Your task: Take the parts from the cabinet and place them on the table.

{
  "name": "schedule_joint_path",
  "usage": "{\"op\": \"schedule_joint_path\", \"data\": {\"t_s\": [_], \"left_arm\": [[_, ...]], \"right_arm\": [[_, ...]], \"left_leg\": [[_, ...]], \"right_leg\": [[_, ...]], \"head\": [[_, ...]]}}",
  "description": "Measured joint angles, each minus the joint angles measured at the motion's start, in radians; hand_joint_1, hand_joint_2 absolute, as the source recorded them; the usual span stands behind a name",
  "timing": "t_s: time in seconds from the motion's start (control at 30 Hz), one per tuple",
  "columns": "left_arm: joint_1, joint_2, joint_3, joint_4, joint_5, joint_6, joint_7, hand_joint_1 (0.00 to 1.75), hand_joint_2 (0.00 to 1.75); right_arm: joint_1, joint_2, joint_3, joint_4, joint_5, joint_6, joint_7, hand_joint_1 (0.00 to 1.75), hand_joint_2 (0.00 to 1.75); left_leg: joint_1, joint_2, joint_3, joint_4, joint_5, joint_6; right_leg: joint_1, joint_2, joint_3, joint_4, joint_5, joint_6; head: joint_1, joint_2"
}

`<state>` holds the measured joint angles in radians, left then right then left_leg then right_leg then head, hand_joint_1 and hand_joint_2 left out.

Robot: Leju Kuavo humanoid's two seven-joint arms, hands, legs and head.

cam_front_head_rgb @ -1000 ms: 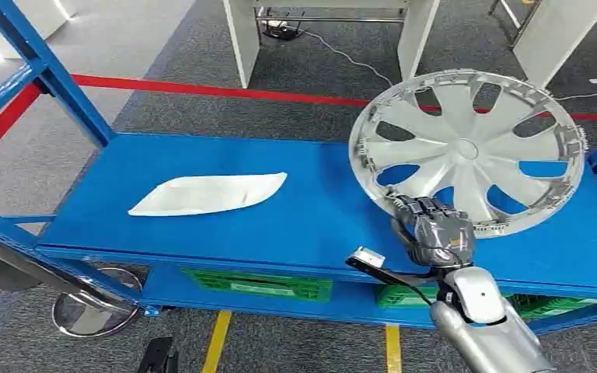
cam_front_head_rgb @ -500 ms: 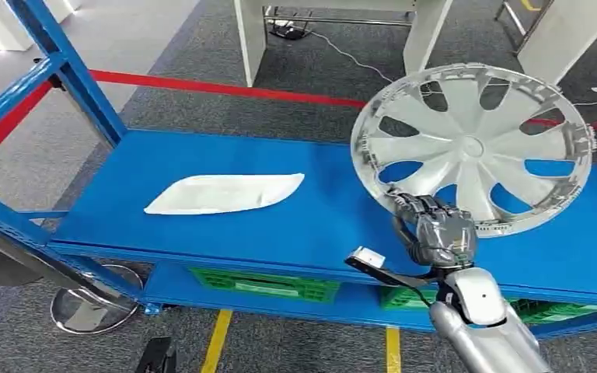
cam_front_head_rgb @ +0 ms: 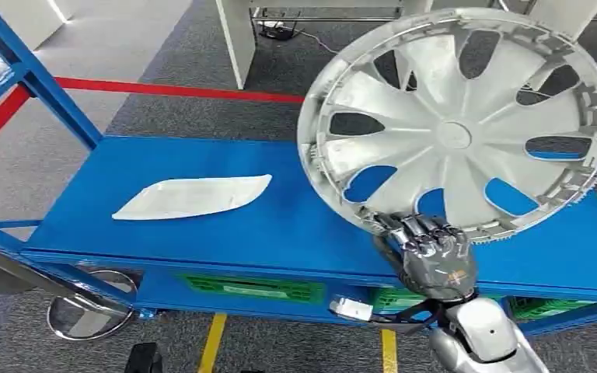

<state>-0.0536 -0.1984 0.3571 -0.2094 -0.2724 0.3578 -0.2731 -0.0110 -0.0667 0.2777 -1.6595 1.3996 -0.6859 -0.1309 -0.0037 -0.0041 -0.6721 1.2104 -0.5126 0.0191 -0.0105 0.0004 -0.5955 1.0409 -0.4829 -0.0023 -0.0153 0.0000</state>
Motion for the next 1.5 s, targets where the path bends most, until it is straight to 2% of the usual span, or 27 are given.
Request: {"op": "schedule_joint_path", "data": {"t_s": [0.03,0.07,0.2,0.23,0.3,0.37,0.4,0.47,0.53,0.57,0.6,0.73,0.77,0.8,0.87,0.9,0.93,1.0,1.07,1.13,1.23,1.27,1.3,1.33,1.4,1.43,1.5], "left_arm": [[0.0,0.001,0.001,0.0,-0.001,0.002,0.002,0.0,0.0],[-0.001,0.004,0.002,0.0,-0.003,0.003,0.002,0.0,0.0],[0.002,0.005,0.004,0.0,-0.019,0.011,0.01,0.0,0.0],[0.002,0.005,0.005,0.0,-0.023,0.01,0.01,0.0,0.0],[-0.003,0.005,0.005,0.0,-0.025,0.007,0.01,0.0,0.0],[-0.003,0.003,0.005,0.0,-0.029,0.006,0.011,0.0,0.0],[-0.003,0.003,0.005,0.0,-0.029,0.006,0.011,0.0,0.0],[-0.003,0.004,0.006,0.0,-0.029,0.006,0.011,0.0,0.0],[-0.003,0.003,0.006,0.0,-0.029,0.006,0.011,0.0,0.0],[-0.004,0.002,0.006,0.0,-0.031,0.006,0.011,0.0,0.0],[-0.003,0.002,0.006,0.0,-0.032,0.005,0.011,0.0,0.0],[-0.001,0.003,0.006,0.001,-0.041,-0.006,0.009,0.0,0.0],[0.0,0.006,0.006,0.002,-0.041,-0.006,0.01,0.0,0.0],[0.002,0.006,0.006,0.002,-0.042,-0.006,0.012,0.0,0.0],[0.002,0.008,0.006,0.002,-0.043,-0.006,0.014,0.0,0.0],[0.002,0.009,0.006,0.002,-0.044,-0.006,0.014,0.0,0.0],[0.002,0.01,0.006,0.002,-0.044,-0.006,0.014,0.0,0.0],[0.002,0.01,0.006,0.002,-0.045,-0.006,0.014,0.0,0.0],[0.001,0.01,0.006,0.002,-0.049,-0.007,0.014,0.0,0.0],[-0.002,0.011,0.006,0.002,-0.053,-0.007,0.014,0.0,0.0],[0.0,0.012,0.006,0.002,-0.061,-0.007,0.014,0.0,0.0],[0.001,0.012,0.006,0.002,-0.063,-0.007,0.014,0.0,0.0],[0.0,0.012,0.006,0.002,-0.064,-0.008,0.014,0.0,0.0],[-0.001,0.012,0.006,0.002,-0.066,-0.008,0.014,0.0,0.0],[-0.001,0.012,0.006,0.002,-0.071,-0.008,0.014,0.0,0.0],[0.0,0.013,0.006,0.002,-0.073,-0.008,0.014,0.0,0.0],[0.0,0.014,0.006,0.002,-0.076,-0.008,0.014,0.0,0.0]], "right_arm": [[0.005,0.005,0.0,-0.015,-0.01,0.0,-0.02,1.75,1.75],[0.008,0.01,-0.001,-0.022,-0.019,0.0,-0.033,1.75,1.75],[0.02,0.033,-0.013,-0.048,-0.032,0.0,-0.076,1.75,1.75],[0.02,0.036,-0.015,-0.05,-0.032,0.0,-0.077,1.75,1.75],[0.021,0.036,-0.016,-0.053,-0.032,0.0,-0.075,1.75,1.75],[0.023,0.036,-0.016,-0.054,-0.032,0.0,-0.076,1.75,1.75],[0.026,0.036,-0.016,-0.054,-0.032,0.0,-0.077,1.75,1.75],[0.03,0.036,-0.016,-0.055,-0.033,0.0,-0.075,1.75,1.75],[0.029,0.036,-0.016,-0.055,-0.034,0.0,-0.076,1.75,1.75],[0.028,0.036,-0.016,-0.056,-0.038,0.0,-0.077,1.75,1.75],[0.027,0.036,-0.016,-0.056,-0.038,0.0,-0.078,1.75,1.75],[0.031,0.038,-0.022,-0.057,-0.041,0.0,-0.094,1.75,1.75],[0.031,0.042,-0.023,-0.057,-0.041,0.0,-0.096,1.75,1.75],[0.032,0.046,-0.024,-0.057,-0.04,0.0,-0.095,1.75,1.75],[0.036,0.052,-0.026,-0.058,-0.04,0.0,-0.095,1.75,1.75],[0.038,0.053,-0.026,-0.058,-0.04,0.0,-0.095,1.75,1.75],[0.043,0.053,-0.027,-0.058,-0.041,0.0,-0.095,1.75,1.75],[0.052,0.053,-0.032,-0.056,-0.038,0.0,-0.095,1.75,1.75],[0.056,0.053,-0.034,-0.055,-0.037,0.0,-0.093,1.75,1.75],[0.059,0.054,-0.035,-0.056,-0.037,0.0,-0.091,1.75,1.75],[0.067,0.055,-0.037,-0.058,-0.033,0.0,-0.093,1.75,1.75],[0.071,0.055,-0.038,-0.059,-0.033,-0.001,-0.094,1.75,1.75],[0.075,0.055,-0.041,-0.06,-0.035,-0.001,-0.094,1.75,1.75],[0.077,0.055,-0.043,-0.063,-0.04,-0.001,-0.096,1.75,1.75],[0.082,0.055,-0.047,-0.064,-0.06,-0.001,-0.109,1.75,1.75],[0.086,0.055,-0.049,-0.064,-0.062,-0.001,-0.112,1.75,1.75],[0.089,0.056,-0.05,-0.064,-0.068,-0.001,-0.115,1.75,1.75]], "left_leg": [[-0.005,-0.001,0.044,-0.096,0.046,0.014],[-0.009,-0.002,0.064,-0.139,0.047,0.025],[-0.013,-0.002,0.064,-0.162,0.05,0.025],[-0.001,0.001,0.066,-0.181,0.065,0.028],[-0.002,0.003,0.059,-0.184,0.075,0.036],[-0.003,0.003,0.042,-0.184,0.087,0.039],[-0.003,0.004,0.033,-0.184,0.094,0.038],[-0.003,0.003,0.013,-0.183,0.11,0.036],[-0.003,0.002,-0.003,-0.182,0.125,0.032],[-0.003,0.001,-0.008,-0.18,0.134,0.027],[-0.007,0.001,-0.015,-0.181,0.142,0.02],[-0.003,0.001,-0.014,-0.192,0.177,-0.006],[0.001,0.0,-0.019,-0.185,0.16,-0.01],[0.001,0.001,-0.029,-0.156,0.1,-0.018],[0.008,0.001,-0.056,-0.012,-0.032,-0.028],[0.01,0.001,-0.066,0.064,-0.071,-0.032],[0.011,0.001,-0.064,0.112,-0.076,-0.035],[0.014,0.002,-0.01,0.085,-0.017,-0.036],[0.014,0.001,0.108,-0.071,0.026,-0.029],[0.009,-0.001,0.196,-0.212,-0.022,-0.015],[0.003,0.0,0.181,-0.215,-0.011,0.0],[0.011,0.005,0.177,-0.225,0.002,0.009],[0.009,0.007,0.167,-0.225,0.012,0.016],[0.009,0.008,0.153,-0.223,0.022,0.025],[0.006,0.008,0.126,-0.222,0.044,0.026],[0.004,0.009,0.112,-0.22,0.054,0.026],[0.004,0.009,0.084,-0.218,0.073,0.023]], "right_leg": [[0.002,0.001,0.003,0.0,-0.001,0.0],[0.002,0.0,0.001,-0.001,-0.001,0.001],[0.004,-0.002,-0.007,-0.004,0.01,0.02],[0.004,-0.001,-0.012,0.0,0.002,0.029],[0.003,-0.001,-0.032,0.05,-0.063,0.039],[0.0,-0.001,-0.084,0.215,-0.163,0.047],[0.0,-0.001,-0.097,0.266,-0.185,0.05],[-0.001,-0.001,-0.054,0.234,-0.154,0.051],[-0.001,-0.002,0.044,0.092,-0.089,0.046],[0.0,-0.002,0.111,-0.01,-0.083,0.041],[0.004,-0.001,0.143,-0.052,-0.105,0.036],[0.011,0.002,0.106,-0.046,-0.069,0.012],[0.003,-0.006,0.098,-0.05,-0.054,0.002],[0.002,-0.005,0.088,-0.05,-0.044,-0.007],[0.002,-0.006,0.071,-0.049,-0.021,-0.012],[0.002,-0.007,0.054,-0.048,-0.009,-0.011],[0.002,-0.007,0.037,-0.046,0.002,-0.01],[0.001,-0.009,0.007,-0.043,0.022,-0.006],[0.001,-0.007,-0.015,-0.035,0.036,0.002],[0.006,-0.008,-0.026,-0.03,0.048,0.014],[0.001,-0.009,-0.032,-0.035,0.074,0.036],[-0.003,-0.007,-0.039,-0.029,0.063,0.04],[-0.003,-0.005,-0.054,-0.01,0.024,0.044],[-0.003,-0.004,-0.074,0.051,-0.043,0.047],[-0.003,-0.004,-0.109,0.205,-0.137,0.051],[-0.003,-0.004,-0.115,0.253,-0.147,0.053],[-0.003,-0.004,-0.073,0.239,-0.093,0.052]], "head": [[0.001,0.0],[0.002,0.0],[0.0,0.0],[0.001,0.0],[0.007,0.0],[0.007,0.0],[0.007,0.0],[0.007,0.0],[0.008,0.0],[0.008,0.0],[0.008,0.0],[0.011,0.0],[0.013,0.0],[0.008,0.0],[0.005,0.0],[0.005,0.0],[0.005,0.0],[0.005,0.0],[0.005,0.0],[0.007,0.0],[0.006,0.0],[0.006,0.0],[0.008,0.0],[0.011,0.0],[0.01,0.0],[0.011,0.0],[0.011,0.0]]}}
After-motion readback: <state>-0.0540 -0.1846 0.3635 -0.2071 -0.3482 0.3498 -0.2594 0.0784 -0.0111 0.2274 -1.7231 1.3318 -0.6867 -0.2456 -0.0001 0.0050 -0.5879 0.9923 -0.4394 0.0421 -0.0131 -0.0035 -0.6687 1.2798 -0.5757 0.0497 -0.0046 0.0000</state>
